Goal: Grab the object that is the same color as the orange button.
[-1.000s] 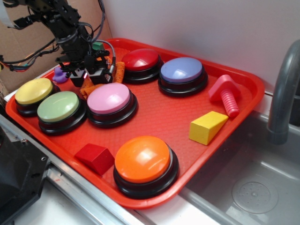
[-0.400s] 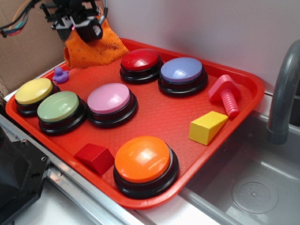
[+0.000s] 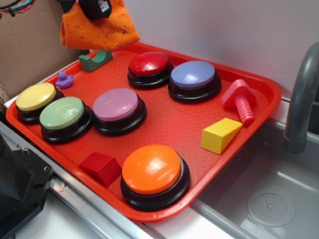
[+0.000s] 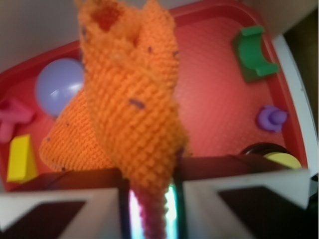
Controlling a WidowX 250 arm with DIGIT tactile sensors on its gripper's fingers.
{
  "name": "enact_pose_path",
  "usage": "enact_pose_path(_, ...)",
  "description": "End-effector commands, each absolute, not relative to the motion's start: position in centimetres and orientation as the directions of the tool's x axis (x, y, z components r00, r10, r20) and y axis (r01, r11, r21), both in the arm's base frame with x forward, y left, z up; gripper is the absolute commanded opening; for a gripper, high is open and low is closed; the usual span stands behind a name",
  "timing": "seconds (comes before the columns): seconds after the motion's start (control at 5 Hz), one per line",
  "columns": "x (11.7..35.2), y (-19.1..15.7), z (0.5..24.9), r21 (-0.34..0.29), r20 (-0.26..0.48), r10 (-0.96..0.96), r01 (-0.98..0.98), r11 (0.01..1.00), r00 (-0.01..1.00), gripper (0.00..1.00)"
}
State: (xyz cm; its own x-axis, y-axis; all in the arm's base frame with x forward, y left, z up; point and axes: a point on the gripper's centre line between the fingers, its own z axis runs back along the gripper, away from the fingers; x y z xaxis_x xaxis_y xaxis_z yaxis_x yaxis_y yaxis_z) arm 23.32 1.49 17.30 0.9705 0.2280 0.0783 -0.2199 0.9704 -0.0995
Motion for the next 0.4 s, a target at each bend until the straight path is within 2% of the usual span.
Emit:
enact_pose_path(0.0,22.4,-0.5,19.5,-0.129,0.138,0.137,-0.120,0.984,0.981,0.00)
enact_pose_path(0.2,21.9,1.2,20.6,-0.140,0.189,0.249,-0.225,0.964,0.950,0.00)
